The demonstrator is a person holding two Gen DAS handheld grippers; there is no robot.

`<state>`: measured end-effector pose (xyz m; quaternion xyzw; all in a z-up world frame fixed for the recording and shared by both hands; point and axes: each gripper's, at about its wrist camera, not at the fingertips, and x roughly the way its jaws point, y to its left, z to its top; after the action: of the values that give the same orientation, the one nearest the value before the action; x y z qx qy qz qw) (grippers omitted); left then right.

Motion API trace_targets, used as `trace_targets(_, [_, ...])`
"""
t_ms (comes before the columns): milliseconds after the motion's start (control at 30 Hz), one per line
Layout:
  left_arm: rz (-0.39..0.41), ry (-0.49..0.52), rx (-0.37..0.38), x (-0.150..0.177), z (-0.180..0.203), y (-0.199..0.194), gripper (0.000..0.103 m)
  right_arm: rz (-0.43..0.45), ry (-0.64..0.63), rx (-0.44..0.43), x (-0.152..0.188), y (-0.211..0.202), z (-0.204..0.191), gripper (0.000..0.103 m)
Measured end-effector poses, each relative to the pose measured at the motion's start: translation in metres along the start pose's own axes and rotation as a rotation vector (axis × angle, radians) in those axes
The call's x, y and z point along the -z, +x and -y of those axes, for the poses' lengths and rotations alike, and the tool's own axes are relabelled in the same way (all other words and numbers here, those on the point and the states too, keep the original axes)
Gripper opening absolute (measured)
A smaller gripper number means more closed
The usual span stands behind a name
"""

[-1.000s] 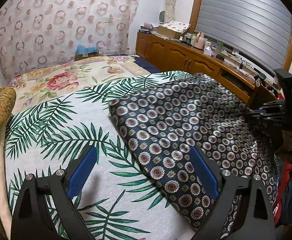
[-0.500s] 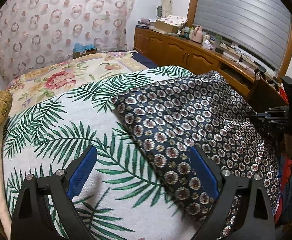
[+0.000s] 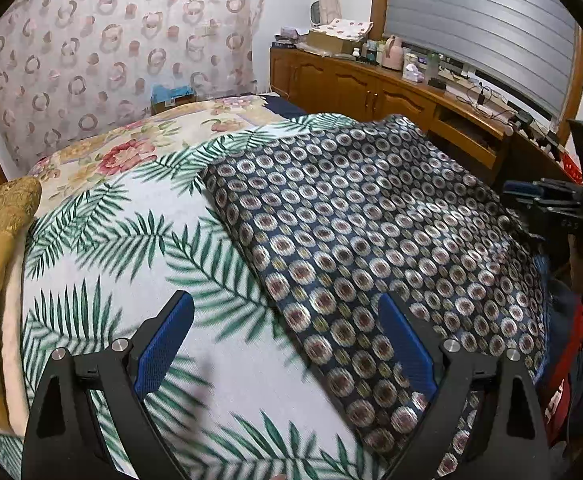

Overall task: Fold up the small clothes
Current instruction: 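Press the folded robe flat with the right gripper and release it, then grasp the robe's blue-trimmed end with both grippers and lift it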

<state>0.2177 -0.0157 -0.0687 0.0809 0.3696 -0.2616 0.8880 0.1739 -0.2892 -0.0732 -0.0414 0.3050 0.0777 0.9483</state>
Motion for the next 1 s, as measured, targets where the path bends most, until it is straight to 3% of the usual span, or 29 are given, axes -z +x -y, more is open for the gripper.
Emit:
trace_targets(33, [-0.004, 0.000, 0.002, 0.005, 0.003, -0.003, 0.094, 0.012, 0.003, 0.004, 0.005, -0.006, -0.001, 0.056])
trace_targets(67, [-0.006, 0.000, 0.003, 0.007, 0.006, -0.005, 0.094, 0.020, 0.005, 0.003, 0.008, -0.011, -0.002, 0.058])
trace_targets(433, [-0.108, 0.021, 0.084, 0.064, 0.041, -0.020, 0.091, 0.044, -0.030, -0.002, 0.066, -0.051, -0.022, 0.058])
trace_targets(533, [-0.126, 0.011, 0.132, 0.077, 0.049, -0.026, 0.084, 0.050, -0.025, -0.011, 0.082, -0.064, -0.028, 0.058])
trace_targets(600, [-0.135, 0.007, 0.173, 0.085, 0.055, -0.029, 0.077, 0.048, -0.021, -0.012, 0.089, -0.069, -0.028, 0.058])
trace_targets(933, [-0.124, 0.020, 0.206, 0.102, 0.076, -0.045, 0.041, 0.043, -0.032, -0.039, 0.101, -0.082, -0.038, 0.058])
trace_targets(1000, [-0.125, 0.020, 0.225, 0.102, 0.076, -0.045, 0.020, 0.049, -0.029, -0.055, 0.101, -0.084, -0.040, 0.060])
